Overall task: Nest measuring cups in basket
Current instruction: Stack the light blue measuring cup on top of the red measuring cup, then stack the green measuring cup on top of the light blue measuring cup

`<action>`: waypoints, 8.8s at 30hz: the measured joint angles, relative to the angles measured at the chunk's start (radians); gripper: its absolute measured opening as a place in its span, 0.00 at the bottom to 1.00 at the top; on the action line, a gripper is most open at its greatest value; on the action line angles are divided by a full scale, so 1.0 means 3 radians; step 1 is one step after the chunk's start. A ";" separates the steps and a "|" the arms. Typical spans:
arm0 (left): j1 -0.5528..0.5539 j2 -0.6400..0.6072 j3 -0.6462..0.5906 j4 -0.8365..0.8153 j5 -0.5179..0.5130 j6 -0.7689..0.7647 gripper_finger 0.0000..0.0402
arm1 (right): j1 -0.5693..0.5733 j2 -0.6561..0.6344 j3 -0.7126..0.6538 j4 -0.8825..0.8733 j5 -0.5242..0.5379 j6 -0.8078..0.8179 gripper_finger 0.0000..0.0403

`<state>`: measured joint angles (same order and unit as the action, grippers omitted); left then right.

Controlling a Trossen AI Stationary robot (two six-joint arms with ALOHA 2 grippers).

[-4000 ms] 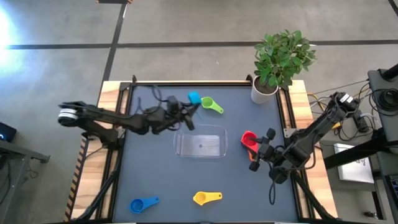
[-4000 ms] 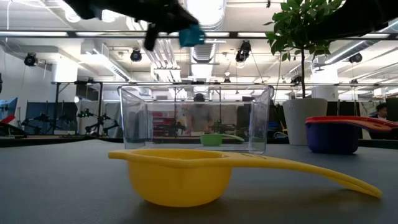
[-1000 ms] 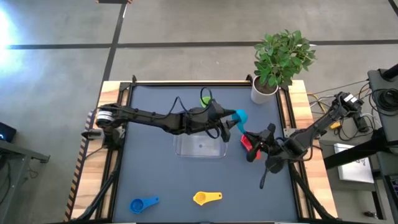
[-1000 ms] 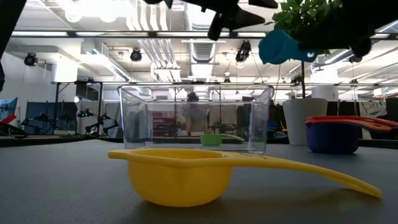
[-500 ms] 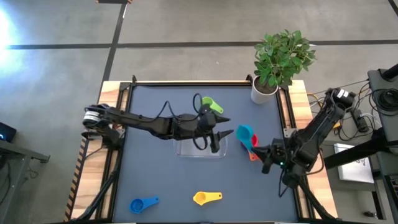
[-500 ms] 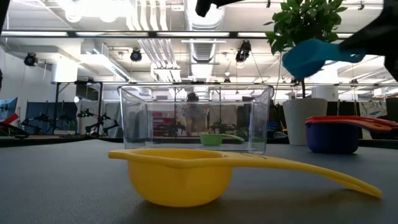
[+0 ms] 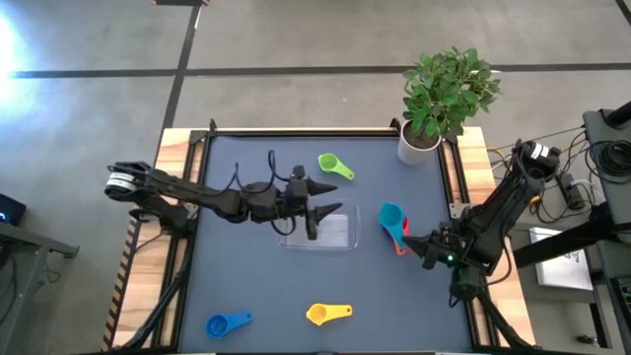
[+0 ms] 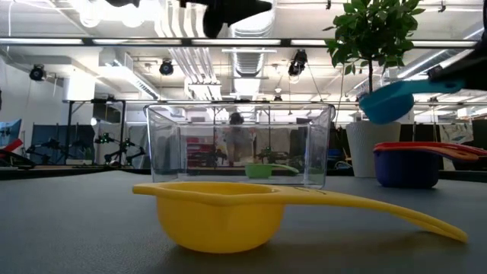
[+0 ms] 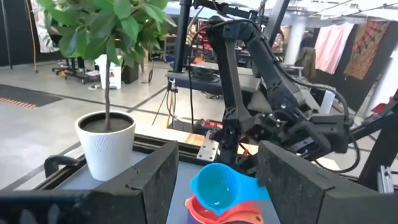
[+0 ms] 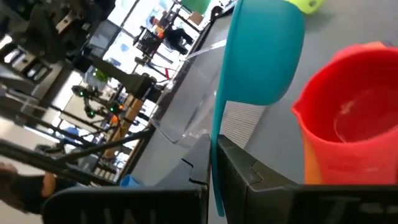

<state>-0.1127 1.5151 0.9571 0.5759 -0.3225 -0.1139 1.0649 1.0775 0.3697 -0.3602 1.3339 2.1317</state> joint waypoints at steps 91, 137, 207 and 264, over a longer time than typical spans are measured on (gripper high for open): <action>0.2240 0.0509 0.0746 -0.2720 0.1540 -0.0350 0.51 | -0.0144 0.0019 0.0944 -0.1910 -0.0509 -0.1523 0.34; 0.2065 0.2351 0.2498 -0.4011 0.0936 -0.0450 0.33 | -0.0142 0.0020 0.0941 -0.1889 -0.0513 -0.1738 0.34; -0.0879 -0.0421 0.0311 -0.3142 -0.0055 -0.2476 0.01 | -0.0141 0.0020 0.0873 -0.1702 -0.0423 -0.1811 0.34; -0.0577 0.0721 0.1657 -0.2581 -0.2099 -0.0895 0.01 | -0.1529 0.1433 0.1533 0.2792 0.0766 -0.8504 0.75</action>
<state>-0.2859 1.7313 1.4544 -0.1986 -0.9524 -0.3822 0.6063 1.5073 0.8298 0.4774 1.5637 -0.4194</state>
